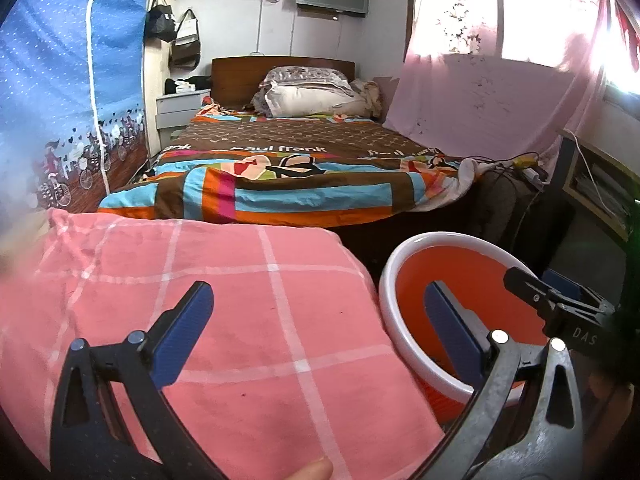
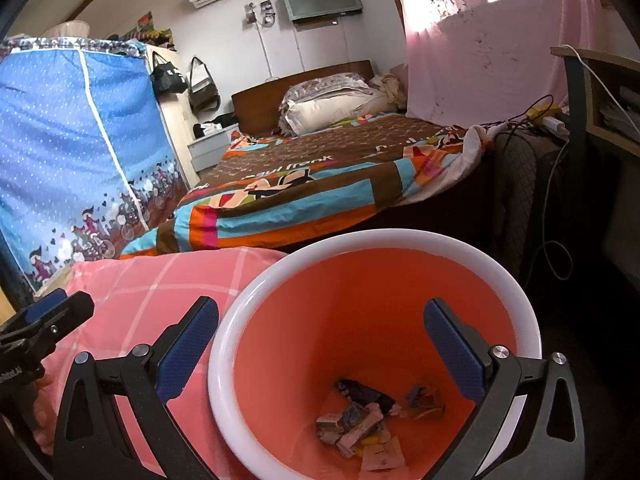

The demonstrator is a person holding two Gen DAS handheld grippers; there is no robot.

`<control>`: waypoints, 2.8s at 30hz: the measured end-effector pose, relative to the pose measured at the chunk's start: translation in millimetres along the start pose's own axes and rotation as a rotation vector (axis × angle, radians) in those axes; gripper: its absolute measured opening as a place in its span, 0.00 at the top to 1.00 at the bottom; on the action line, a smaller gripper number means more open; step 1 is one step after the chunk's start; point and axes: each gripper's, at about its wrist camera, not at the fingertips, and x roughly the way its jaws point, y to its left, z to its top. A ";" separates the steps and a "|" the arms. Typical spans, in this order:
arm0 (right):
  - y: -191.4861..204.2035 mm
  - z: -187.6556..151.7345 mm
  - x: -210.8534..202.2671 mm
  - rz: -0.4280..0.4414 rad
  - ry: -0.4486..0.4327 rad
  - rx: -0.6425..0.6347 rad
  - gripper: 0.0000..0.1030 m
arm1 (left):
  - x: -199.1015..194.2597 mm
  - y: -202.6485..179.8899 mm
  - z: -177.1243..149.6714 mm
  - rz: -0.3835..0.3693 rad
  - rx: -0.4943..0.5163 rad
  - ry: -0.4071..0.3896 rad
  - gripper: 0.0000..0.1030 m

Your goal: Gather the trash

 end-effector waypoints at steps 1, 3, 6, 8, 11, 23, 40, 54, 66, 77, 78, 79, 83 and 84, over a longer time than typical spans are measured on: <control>1.2 -0.3 -0.2 0.001 0.000 -0.002 0.00 | -1.7 2.2 -0.4 0.004 -0.002 -0.003 0.00; 4.5 -0.2 -1.4 0.004 -0.004 -0.008 0.00 | -4.5 5.4 -0.8 0.013 -0.005 -0.010 0.00; 10.0 0.0 -2.7 0.008 -0.009 -0.020 0.00 | -10.0 11.0 -1.8 0.026 -0.010 -0.024 0.00; 12.7 -0.8 -3.5 0.010 -0.011 -0.025 0.00 | -14.2 15.5 -2.5 0.032 -0.011 -0.032 0.00; 18.1 -2.6 -5.4 0.016 -0.014 -0.031 0.00 | -20.7 20.6 -4.2 0.043 -0.010 -0.042 0.00; 37.5 -7.3 -26.1 0.026 -0.067 -0.057 0.00 | -50.5 41.1 -15.4 0.098 -0.042 -0.077 0.00; 104.3 -43.4 -103.7 0.071 -0.280 -0.191 0.00 | -134.4 85.8 -63.3 0.214 -0.092 -0.194 0.00; 123.2 -101.4 -164.9 0.101 -0.406 -0.184 0.00 | -192.1 108.5 -115.9 0.241 -0.133 -0.249 0.00; 125.1 -137.5 -177.3 0.102 -0.424 -0.207 0.00 | -214.3 111.1 -146.5 0.285 -0.096 -0.285 0.00; 116.1 -144.0 -177.6 0.097 -0.413 -0.191 0.00 | -217.1 104.1 -153.6 0.291 -0.064 -0.296 0.00; 115.7 -144.4 -177.6 0.097 -0.412 -0.190 0.00 | -217.3 103.2 -153.5 0.291 -0.062 -0.298 0.00; 115.5 -144.5 -177.7 0.097 -0.411 -0.189 0.00 | -217.5 102.4 -153.5 0.292 -0.060 -0.299 0.00; 114.6 -145.1 -177.7 0.097 -0.407 -0.187 0.00 | -217.5 100.2 -153.2 0.293 -0.053 -0.301 0.00; 115.0 -145.5 -177.8 0.097 -0.406 -0.187 0.00 | -217.7 99.4 -152.6 0.294 -0.052 -0.301 0.00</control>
